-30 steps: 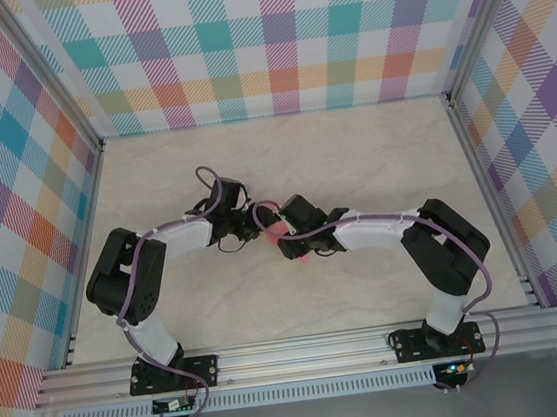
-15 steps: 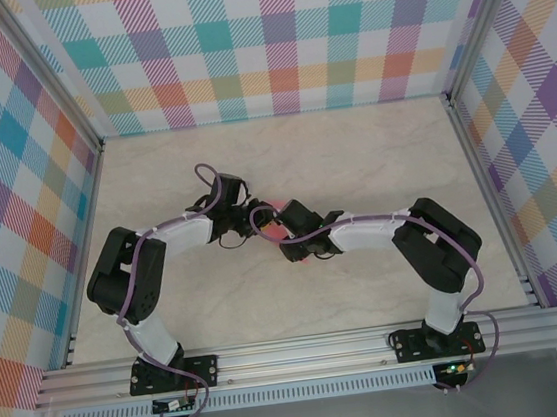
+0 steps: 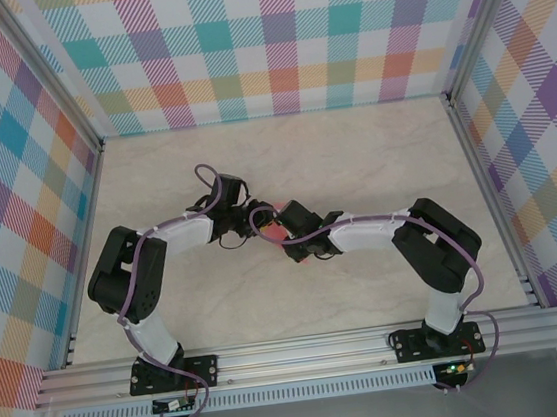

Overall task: Fold a paper plane with a square sheet of paper (fold left side to right side)
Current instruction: Fourth fold the wing at the center of the table.

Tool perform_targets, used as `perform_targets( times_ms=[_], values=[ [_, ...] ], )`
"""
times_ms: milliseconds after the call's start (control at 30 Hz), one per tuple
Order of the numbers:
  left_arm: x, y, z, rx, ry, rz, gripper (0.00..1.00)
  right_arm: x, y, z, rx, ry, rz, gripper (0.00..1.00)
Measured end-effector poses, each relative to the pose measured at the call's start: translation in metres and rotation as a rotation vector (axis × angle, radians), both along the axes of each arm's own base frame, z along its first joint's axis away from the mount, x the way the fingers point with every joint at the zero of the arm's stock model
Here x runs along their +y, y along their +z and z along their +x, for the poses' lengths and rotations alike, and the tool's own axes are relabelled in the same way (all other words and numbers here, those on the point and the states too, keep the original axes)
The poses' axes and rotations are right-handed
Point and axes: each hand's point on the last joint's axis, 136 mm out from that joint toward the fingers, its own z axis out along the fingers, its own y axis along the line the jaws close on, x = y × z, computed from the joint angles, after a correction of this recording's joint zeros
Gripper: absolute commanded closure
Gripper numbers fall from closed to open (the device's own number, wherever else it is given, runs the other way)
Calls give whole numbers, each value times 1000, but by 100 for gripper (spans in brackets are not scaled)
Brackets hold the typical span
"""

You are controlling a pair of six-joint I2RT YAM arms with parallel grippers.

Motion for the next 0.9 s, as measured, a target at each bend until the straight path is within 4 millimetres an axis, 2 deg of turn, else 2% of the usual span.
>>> perform_targets(
  times_ms=[167, 300, 567, 733, 900],
  values=[
    [4, -3, -2, 14, 4, 17, 62, 0, -1, -2, 10, -3, 5, 85],
    [8, 0, -3, 10, 5, 25, 53, 1, -2, -3, 24, -10, 15, 86],
    [26, 38, 6, -74, 47, -9, 38, 6, -5, -11, 71, -2, 45, 86],
    [42, 45, 6, -92, 80, -14, 37, 8, -6, -13, 120, -12, 86, 87],
    [46, 34, -3, -66, 74, -11, 40, 8, -7, -13, 182, -39, 153, 87]
  ],
)
